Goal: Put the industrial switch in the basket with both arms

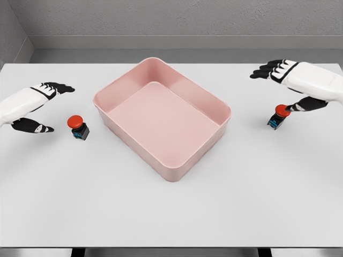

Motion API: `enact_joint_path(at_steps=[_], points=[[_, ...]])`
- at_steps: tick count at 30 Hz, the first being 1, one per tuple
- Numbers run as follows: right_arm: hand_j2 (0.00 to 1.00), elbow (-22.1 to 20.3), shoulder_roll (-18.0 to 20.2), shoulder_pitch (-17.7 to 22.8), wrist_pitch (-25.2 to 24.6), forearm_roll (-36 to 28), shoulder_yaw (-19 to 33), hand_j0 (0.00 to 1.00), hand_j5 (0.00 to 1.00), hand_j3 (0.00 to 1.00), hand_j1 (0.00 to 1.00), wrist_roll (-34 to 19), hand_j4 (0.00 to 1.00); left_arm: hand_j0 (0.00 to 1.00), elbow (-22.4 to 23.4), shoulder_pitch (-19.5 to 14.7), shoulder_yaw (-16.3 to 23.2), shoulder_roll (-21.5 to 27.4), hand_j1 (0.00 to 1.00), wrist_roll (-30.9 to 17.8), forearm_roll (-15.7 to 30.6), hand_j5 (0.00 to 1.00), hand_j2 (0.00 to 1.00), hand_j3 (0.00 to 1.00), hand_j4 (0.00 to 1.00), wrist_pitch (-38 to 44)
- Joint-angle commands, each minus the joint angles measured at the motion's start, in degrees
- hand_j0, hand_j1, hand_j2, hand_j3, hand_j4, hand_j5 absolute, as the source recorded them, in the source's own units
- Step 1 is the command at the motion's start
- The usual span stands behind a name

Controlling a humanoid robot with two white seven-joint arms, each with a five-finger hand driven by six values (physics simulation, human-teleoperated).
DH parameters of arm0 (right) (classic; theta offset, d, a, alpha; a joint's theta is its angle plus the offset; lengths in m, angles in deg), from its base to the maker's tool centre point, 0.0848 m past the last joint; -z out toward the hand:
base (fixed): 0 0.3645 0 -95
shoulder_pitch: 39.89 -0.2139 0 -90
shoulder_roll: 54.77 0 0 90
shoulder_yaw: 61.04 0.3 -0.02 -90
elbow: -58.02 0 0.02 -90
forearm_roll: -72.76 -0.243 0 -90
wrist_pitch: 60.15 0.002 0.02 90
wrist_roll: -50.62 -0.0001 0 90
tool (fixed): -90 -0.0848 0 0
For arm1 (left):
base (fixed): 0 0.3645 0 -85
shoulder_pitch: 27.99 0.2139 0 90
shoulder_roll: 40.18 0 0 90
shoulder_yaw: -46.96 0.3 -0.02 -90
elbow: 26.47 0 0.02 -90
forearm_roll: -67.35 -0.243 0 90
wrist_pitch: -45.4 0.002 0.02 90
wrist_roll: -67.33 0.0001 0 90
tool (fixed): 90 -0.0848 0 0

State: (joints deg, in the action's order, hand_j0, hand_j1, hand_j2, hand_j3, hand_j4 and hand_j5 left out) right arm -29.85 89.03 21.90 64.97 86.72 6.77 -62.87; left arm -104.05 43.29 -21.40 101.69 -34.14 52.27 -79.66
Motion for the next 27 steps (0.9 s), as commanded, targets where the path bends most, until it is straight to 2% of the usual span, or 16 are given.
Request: enact_joint_path(at_steps=[1,13,22,27], points=[[1.00,-0.02,0.07,-0.09,-0.12,-0.25,0.48,1.00,1.00,1.00,1.00,-0.15,1.00,1.00,-0.03,-0.09,-0.03,0.07,1.00,0.04,0.40,1.00,1.00,1.00,1.00,0.06],[1.00,-0.02,-0.02,0.79,-0.12,-0.07,1.62,1.00,1.00,1.00,1.00,-0.59,1.00,1.00,-0.29,-0.35,0.94,0.07,1.00,0.04,0.31,1.00,1.00,1.00,1.00,0.06],[1.00,1.21,0.51,2.73,-0.12,6.61,0.74,1.00,1.00,1.00,1.00,-0.50,1.00,1.00,-0.21,-0.70,2.52,-0.01,1.00,0.04,-0.13,1.00,1.00,1.00,1.00,0.06],[1.00,2.36,0.25,3.78,-0.12,7.75,0.31,1.00,1.00,1.00,1.00,-0.50,1.00,1.00,-0.21,-0.79,3.40,-0.01,1.00,-0.05,-0.83,1.00,1.00,1.00,1.00,0.06]])
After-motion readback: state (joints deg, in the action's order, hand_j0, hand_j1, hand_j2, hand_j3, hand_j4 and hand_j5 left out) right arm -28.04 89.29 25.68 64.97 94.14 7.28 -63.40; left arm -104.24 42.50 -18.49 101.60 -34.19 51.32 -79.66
